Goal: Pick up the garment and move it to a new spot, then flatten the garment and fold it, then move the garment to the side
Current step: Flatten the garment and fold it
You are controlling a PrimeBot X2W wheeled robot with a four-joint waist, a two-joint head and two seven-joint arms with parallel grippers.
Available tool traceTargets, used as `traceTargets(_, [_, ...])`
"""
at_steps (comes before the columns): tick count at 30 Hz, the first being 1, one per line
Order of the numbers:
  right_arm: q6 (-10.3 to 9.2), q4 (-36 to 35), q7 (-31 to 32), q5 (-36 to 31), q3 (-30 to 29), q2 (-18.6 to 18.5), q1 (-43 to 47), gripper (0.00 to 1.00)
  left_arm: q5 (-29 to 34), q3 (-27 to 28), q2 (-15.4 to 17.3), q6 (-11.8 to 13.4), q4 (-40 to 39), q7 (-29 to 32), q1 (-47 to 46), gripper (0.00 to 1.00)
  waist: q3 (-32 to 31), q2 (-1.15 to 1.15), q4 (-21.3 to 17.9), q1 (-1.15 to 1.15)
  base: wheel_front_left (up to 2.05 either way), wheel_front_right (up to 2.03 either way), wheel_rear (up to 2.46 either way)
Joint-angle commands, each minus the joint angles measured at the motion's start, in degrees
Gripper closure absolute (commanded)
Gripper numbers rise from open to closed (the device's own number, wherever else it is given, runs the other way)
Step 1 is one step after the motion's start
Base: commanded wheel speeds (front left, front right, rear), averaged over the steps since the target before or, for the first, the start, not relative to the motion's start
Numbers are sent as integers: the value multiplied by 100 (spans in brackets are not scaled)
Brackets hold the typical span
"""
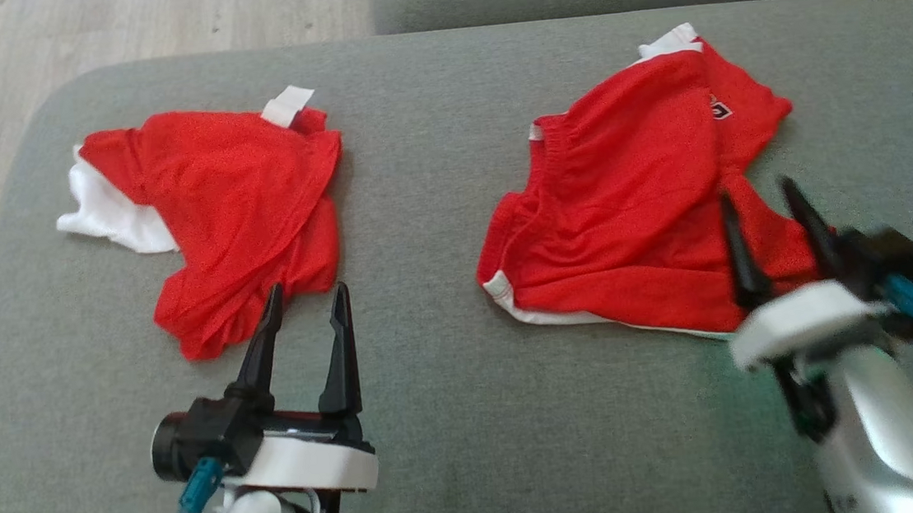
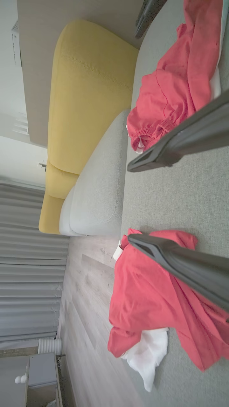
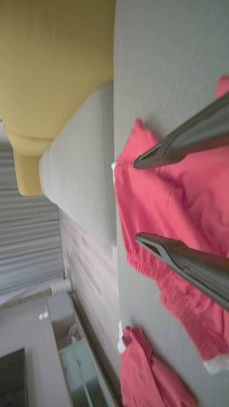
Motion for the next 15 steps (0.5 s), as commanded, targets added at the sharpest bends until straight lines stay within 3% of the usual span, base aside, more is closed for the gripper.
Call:
traceTargets(1, [39, -386, 7, -198, -220, 48, 191, 0, 53, 191, -1, 5, -194, -54, -27, 0, -8, 0, -92, 1, 0, 0, 0])
traceTargets(7, [39, -835, 439, -660, -877, 62, 377, 0, 86, 167, -1, -33, -207, -54, -69, 0, 86, 0, -181, 1, 0, 0, 0])
traceTargets(15, [39, -465, 1769, -1576, -1707, 69, -179, 0, 87, 69, -1, -84, -186, -54, -193, 0, 327, 0, -94, 1, 0, 0, 0])
